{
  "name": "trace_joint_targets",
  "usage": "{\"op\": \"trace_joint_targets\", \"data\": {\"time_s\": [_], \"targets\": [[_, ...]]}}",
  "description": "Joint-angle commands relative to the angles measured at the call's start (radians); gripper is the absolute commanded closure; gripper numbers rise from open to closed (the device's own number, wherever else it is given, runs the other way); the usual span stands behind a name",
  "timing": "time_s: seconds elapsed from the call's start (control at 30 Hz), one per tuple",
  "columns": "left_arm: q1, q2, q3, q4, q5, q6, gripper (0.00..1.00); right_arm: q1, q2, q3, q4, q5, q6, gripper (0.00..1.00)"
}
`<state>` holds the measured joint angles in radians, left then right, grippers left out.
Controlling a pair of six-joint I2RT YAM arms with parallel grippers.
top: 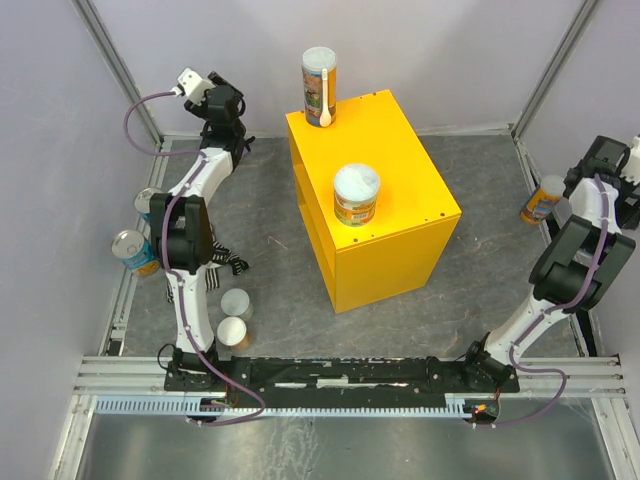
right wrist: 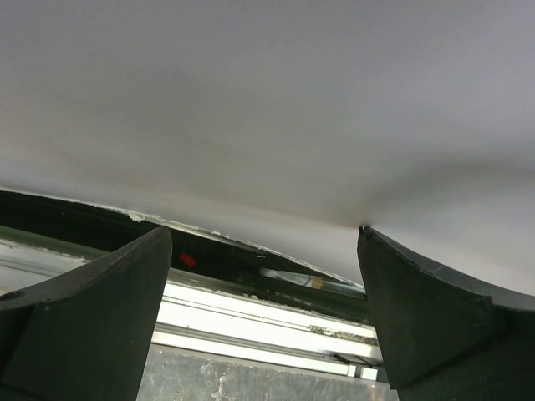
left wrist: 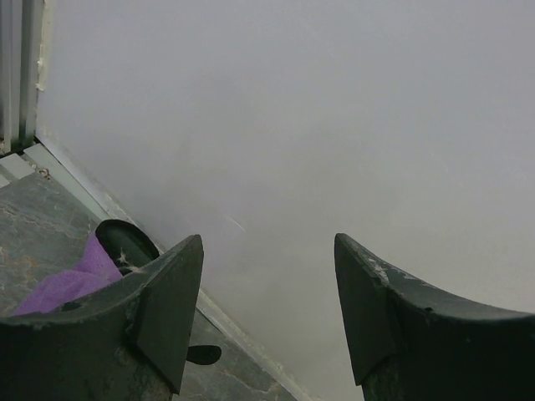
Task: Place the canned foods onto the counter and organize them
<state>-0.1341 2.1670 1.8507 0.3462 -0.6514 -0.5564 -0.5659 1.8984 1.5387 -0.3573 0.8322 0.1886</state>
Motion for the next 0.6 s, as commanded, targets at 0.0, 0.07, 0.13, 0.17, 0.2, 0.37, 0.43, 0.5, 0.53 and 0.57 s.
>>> {"op": "trace_joint_targets", "data": {"time_s": [0.0, 0.07, 0.13, 0.17, 0.2, 0.37, 0.43, 0.5, 0.53, 0.57], "targets": [[0.01, -0.053, -0.004, 0.047, -0.004, 0.006, 0.29, 0.019, -0.122, -0.082, 0.168, 0.021, 0.073, 0.0], [0.01, -0.058, -0.01, 0.046, -0.001, 0.015, 0.29, 0.038, -0.12, -0.08, 0.156, 0.058, 0.129, 0.01], [0.012, -0.064, -0.021, 0.051, 0.004, 0.017, 0.29, 0.046, -0.11, -0.058, 0.105, 0.091, 0.194, 0.01], [0.012, -0.064, -0.023, 0.052, 0.007, 0.019, 0.3, 0.053, -0.115, -0.062, 0.094, 0.102, 0.209, 0.0], [0.012, -0.063, -0.025, 0.051, 0.008, 0.018, 0.29, 0.061, -0.125, -0.076, 0.093, 0.119, 0.228, 0.0], [0.012, -0.06, -0.032, 0.049, 0.017, -0.001, 0.29, 0.076, -0.171, -0.096, 0.033, 0.107, 0.339, 0.01], [0.013, -0.059, -0.023, 0.05, 0.019, 0.007, 0.29, 0.077, -0.154, -0.046, -0.045, 0.11, 0.365, 0.02], [0.012, -0.058, -0.017, 0.05, 0.019, 0.015, 0.29, 0.077, -0.151, -0.043, -0.05, 0.106, 0.371, 0.03], [0.013, -0.054, -0.013, 0.051, 0.019, 0.018, 0.29, 0.076, -0.153, -0.046, -0.042, 0.099, 0.375, 0.04], [0.013, -0.052, -0.01, 0.05, 0.019, 0.017, 0.29, 0.074, -0.15, -0.046, -0.036, 0.092, 0.368, 0.06]]}}
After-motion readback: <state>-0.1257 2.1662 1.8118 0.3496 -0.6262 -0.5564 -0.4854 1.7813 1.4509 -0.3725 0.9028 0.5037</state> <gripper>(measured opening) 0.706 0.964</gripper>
